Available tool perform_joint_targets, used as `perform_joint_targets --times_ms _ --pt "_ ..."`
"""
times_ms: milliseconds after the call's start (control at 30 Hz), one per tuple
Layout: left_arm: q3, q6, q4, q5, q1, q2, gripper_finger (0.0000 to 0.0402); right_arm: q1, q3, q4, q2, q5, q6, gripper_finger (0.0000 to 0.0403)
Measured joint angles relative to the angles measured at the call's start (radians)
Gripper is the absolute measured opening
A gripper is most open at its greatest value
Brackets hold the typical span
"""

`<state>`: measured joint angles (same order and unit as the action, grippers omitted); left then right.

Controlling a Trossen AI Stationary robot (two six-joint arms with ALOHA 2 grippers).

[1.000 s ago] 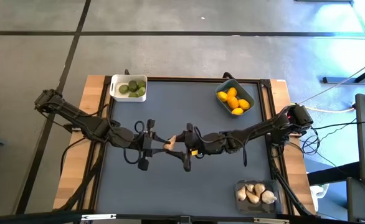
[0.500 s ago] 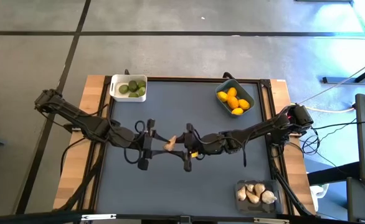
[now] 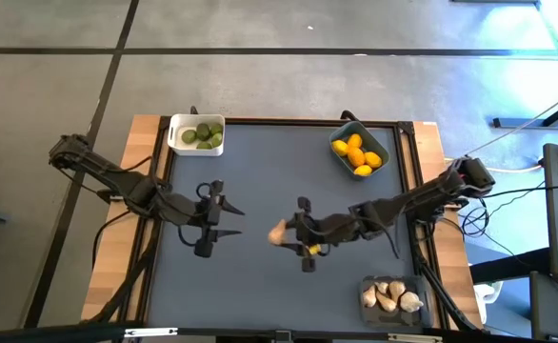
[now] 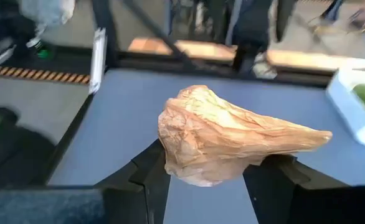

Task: Sort produce into baskets
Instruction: Put the white garlic into the black bin

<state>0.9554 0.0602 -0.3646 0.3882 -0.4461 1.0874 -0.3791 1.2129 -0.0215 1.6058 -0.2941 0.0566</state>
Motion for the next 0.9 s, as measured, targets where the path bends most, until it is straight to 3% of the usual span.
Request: perform_joint_targets --times_ms 300,700,900 --pt "0.0 0.095 -0.073 0.0 0.0 0.001 0.0206 -0.143 0.0 0.398 -0.113 0.0 0.307 0.0174" --pt "0.0 0.102 -0.039 0.002 0.008 0.001 0.0205 -0.417 -0.001 0.732 -0.165 -0.002 0.901 0.0174" --pt "0.0 0.115 -0.037 0.002 0.008 0.001 0.0205 -0.57 -0.002 0.857 -0.165 -0.076 1.295 0.0174"
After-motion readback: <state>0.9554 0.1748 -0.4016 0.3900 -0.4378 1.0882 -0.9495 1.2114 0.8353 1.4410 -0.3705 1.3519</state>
